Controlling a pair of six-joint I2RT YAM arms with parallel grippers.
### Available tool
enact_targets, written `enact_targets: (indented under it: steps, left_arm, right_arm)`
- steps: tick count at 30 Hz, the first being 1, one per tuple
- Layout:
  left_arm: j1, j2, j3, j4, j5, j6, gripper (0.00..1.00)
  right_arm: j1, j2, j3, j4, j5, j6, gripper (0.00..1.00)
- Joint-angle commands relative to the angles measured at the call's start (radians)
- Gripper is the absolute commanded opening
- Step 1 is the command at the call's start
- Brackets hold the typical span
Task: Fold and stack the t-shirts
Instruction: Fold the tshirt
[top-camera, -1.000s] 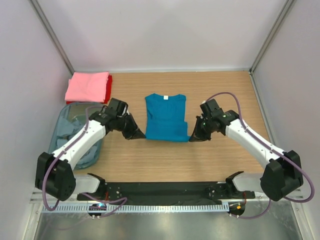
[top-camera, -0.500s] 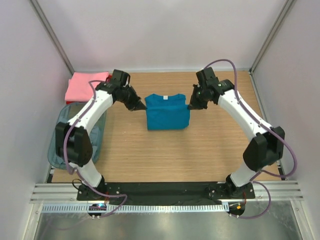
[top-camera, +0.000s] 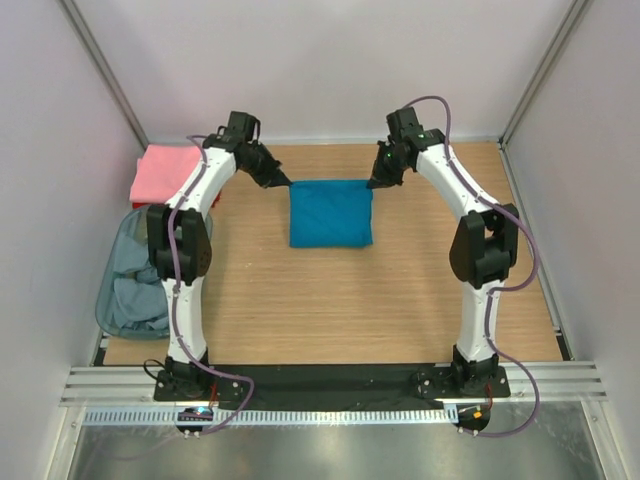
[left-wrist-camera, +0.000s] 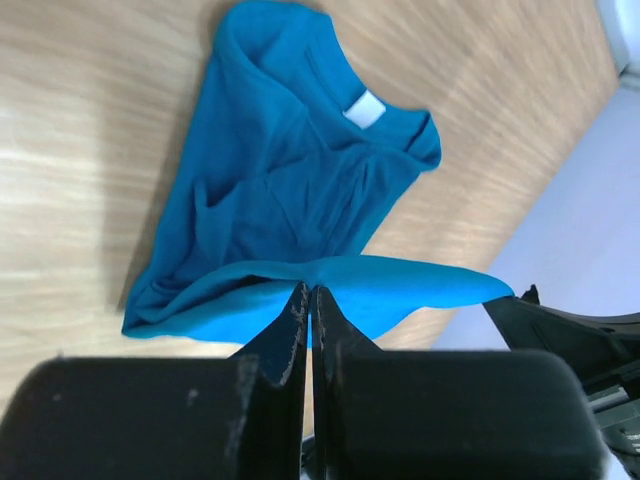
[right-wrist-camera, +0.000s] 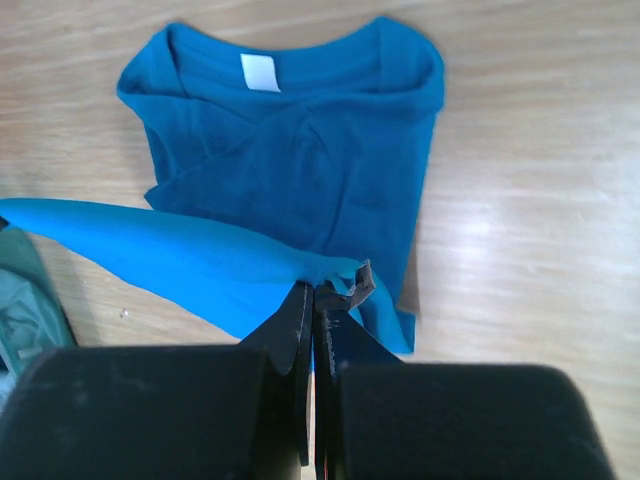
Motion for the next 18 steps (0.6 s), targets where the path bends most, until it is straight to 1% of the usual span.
enact_targets:
  steps: [1, 3, 4, 6, 7, 8, 9, 10, 12, 15, 18]
  left_arm:
    - [0.047, 0.044, 0.05, 0.082, 0.047, -0.026, 0.0]
    - [0.06, 0.079, 0.038, 0.168, 0.101, -0.052, 0.0]
    - [0.061, 0.088, 0.028, 0.271, 0.1, -0.069, 0.0]
    - [0.061, 0.11, 0.016, 0.378, 0.101, -0.115, 0.0]
    - [0.061, 0.145, 0.033, 0.431, 0.103, -0.126, 0.0]
    - [0.061, 0.166, 0.056, 0.447, 0.106, -0.135, 0.0]
    - [0.061, 0.189, 0.12, 0.453, 0.112, -0.134, 0.0]
    - [0.061, 0.24, 0.149, 0.455, 0.119, -0.135, 0.0]
    - [0.061, 0.278, 0.198, 0.47, 0.132, -0.14, 0.0]
    - [0.06, 0.338, 0.246, 0.545, 0.141, -0.178, 0.0]
    - [0.053, 0.415, 0.31, 0.674, 0.184, -0.244, 0.0]
  right_arm:
    - [-0.007, 0.052, 0.097, 0.067, -0.052, -0.013, 0.01]
    - [-0.011, 0.083, 0.132, 0.084, -0.054, -0.001, 0.01]
    - [-0.016, 0.096, 0.138, 0.09, -0.054, 0.013, 0.01]
    - [-0.016, 0.126, 0.143, 0.139, -0.072, 0.017, 0.01]
    - [-0.017, 0.138, 0.15, 0.152, -0.073, 0.019, 0.01]
    - [-0.019, 0.15, 0.16, 0.161, -0.067, 0.022, 0.01]
    - [-0.02, 0.176, 0.176, 0.161, -0.063, 0.022, 0.01]
    - [-0.024, 0.185, 0.18, 0.167, -0.06, 0.025, 0.01]
    - [-0.037, 0.21, 0.184, 0.176, -0.041, 0.039, 0.01]
    - [-0.063, 0.225, 0.177, 0.199, -0.035, 0.053, 0.01]
    - [-0.088, 0.233, 0.167, 0.201, -0.017, 0.062, 0.01]
